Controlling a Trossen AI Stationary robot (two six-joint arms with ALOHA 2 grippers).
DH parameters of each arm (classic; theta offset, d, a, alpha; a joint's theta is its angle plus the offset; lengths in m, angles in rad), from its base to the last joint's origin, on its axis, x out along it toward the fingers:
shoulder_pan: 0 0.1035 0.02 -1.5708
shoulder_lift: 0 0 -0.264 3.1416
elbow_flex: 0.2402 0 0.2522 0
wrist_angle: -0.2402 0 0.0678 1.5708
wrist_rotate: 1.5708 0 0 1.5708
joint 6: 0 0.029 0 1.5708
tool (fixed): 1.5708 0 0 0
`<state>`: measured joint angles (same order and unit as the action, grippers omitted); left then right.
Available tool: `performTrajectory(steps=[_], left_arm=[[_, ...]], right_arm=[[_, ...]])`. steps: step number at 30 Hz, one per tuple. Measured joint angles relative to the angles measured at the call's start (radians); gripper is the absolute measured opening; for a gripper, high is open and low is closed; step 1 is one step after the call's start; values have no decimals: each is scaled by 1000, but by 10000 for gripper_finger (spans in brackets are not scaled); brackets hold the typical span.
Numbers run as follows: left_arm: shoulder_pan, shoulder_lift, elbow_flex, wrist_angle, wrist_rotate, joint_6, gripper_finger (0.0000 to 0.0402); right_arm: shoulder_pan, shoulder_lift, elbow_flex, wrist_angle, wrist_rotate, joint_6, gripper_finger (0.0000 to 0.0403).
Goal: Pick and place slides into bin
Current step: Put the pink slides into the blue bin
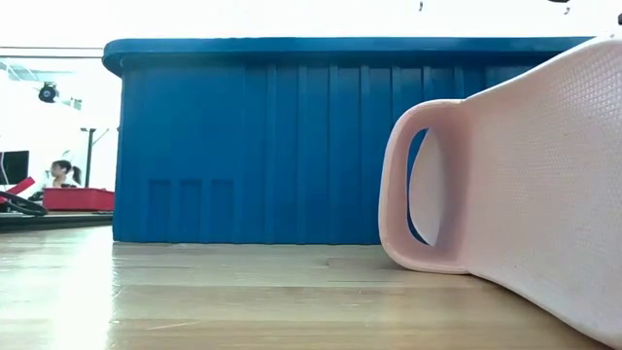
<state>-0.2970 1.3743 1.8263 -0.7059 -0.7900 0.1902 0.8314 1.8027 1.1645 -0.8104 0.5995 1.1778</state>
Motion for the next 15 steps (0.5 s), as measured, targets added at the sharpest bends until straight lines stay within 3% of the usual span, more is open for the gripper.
performTrajectory(steps=[4,11,15], left_arm=[[0,0,0,-1,1,0,290],[0,0,0,0,0,1,290],[0,0,0,0,1,1,290]], right_arm=[[-5,-1,0,-3,-10,-9,157],[-8,-3,2,-5,-76,-27,30],[-9,-7,2,-5,-98,-5,15]])
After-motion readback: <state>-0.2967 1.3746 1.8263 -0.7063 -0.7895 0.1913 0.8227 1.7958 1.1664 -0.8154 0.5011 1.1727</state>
